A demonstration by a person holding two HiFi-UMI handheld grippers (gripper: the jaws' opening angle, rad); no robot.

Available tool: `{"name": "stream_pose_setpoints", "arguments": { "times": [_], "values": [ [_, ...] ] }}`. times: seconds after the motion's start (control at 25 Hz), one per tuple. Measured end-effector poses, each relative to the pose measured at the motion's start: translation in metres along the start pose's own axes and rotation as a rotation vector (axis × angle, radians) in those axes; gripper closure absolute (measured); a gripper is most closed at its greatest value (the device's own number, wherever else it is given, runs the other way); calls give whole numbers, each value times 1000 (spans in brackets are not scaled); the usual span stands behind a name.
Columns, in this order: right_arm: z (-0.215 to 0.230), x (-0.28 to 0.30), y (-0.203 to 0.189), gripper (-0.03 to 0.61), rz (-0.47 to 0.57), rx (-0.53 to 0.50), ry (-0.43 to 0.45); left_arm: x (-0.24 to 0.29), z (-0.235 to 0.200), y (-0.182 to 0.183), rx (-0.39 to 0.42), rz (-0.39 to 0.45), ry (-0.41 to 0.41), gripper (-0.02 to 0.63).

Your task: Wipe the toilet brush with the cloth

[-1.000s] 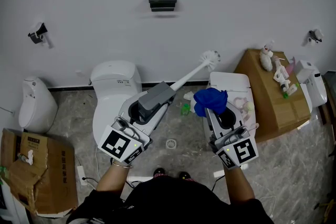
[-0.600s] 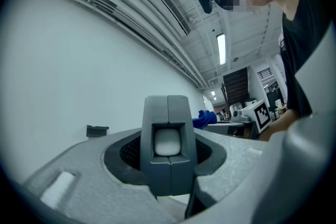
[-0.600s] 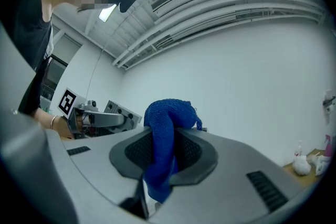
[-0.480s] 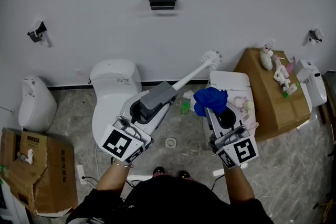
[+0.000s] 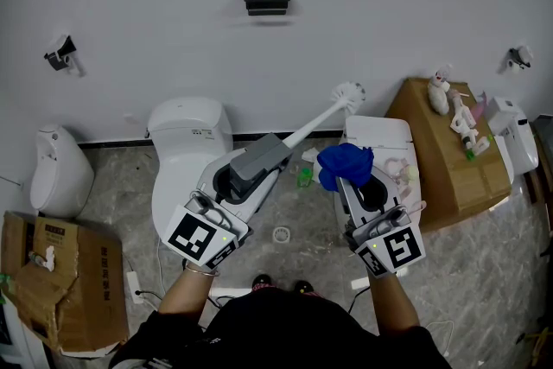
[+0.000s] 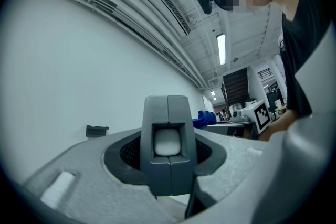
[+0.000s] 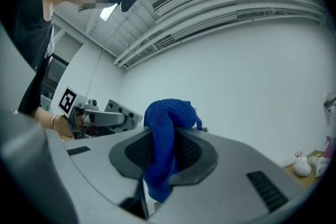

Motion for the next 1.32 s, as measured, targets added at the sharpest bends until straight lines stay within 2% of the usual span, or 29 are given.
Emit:
{"name": "stream_pose_setpoints", "arguments": {
  "times": [1.32],
  "values": [
    [-3, 0, -2, 495, -14, -10, 3, 0, 0, 1, 5, -7, -8, 439]
  ]
}}
Point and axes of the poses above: the fingertips, and each gripper's own axes: x forward along the fingers, z to its right, y out of its top, the point moved 8 cm from there along -x, backward along the fingers, and after that the axes turned 1 degree about -z, right-handed, at the moved point
